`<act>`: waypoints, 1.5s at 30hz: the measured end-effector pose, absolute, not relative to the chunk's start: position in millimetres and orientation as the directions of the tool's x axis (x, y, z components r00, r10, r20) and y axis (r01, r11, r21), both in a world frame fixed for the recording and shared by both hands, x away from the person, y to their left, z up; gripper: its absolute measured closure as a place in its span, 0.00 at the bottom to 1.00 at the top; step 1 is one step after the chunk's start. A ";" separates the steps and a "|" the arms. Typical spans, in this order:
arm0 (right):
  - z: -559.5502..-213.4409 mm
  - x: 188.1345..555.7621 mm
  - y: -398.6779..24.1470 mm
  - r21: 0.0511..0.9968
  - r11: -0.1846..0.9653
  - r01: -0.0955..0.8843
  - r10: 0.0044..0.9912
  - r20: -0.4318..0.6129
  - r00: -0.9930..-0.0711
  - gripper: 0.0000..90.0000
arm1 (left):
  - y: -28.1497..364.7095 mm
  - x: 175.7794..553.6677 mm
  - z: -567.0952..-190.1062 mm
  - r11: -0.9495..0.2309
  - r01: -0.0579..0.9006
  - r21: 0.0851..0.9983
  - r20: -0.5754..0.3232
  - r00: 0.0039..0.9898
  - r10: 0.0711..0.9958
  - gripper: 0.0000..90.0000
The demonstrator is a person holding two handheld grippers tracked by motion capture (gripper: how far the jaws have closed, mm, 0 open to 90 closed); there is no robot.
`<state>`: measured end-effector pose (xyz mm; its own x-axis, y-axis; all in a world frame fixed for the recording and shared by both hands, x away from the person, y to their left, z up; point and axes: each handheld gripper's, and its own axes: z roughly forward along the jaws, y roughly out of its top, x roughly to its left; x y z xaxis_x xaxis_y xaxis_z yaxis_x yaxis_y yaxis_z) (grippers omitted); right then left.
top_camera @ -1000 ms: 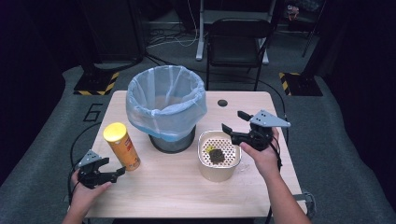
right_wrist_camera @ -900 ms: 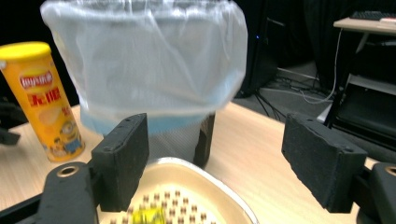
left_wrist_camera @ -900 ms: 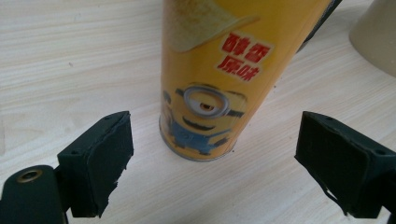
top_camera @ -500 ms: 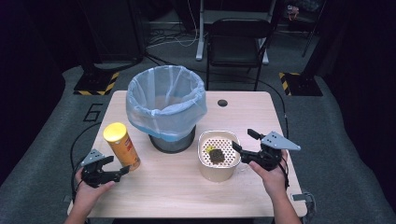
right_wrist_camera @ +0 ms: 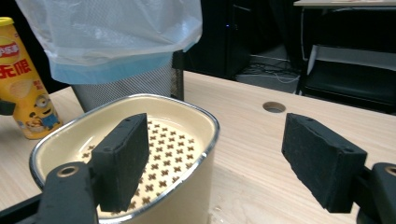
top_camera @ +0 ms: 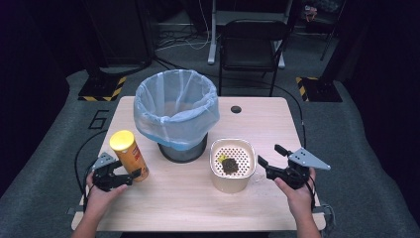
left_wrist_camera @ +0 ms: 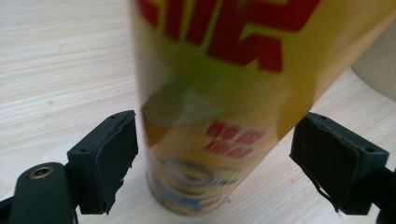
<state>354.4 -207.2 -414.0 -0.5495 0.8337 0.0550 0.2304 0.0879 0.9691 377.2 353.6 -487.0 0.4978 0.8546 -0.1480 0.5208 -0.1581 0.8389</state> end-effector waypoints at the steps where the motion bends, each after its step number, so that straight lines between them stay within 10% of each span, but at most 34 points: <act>1: -414.7 353.1 -208.9 0.970 0.082 0.230 0.839 0.057 -0.542 0.25 | 352.7 378.3 -487.1 -0.166 0.522 0.836 -0.141 0.498 0.856 0.16; 45: -449.8 350.9 -246.1 0.945 0.024 0.326 0.896 0.124 -0.427 0.26 | 334.8 364.5 -448.3 -0.210 0.489 0.847 -0.107 0.543 0.833 0.27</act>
<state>350.9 -246.1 -449.8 -0.4266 0.8959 0.1242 0.3260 0.0243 0.9450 364.5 334.8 -448.3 0.5432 0.8328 -0.1066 0.4886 -0.2103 0.8468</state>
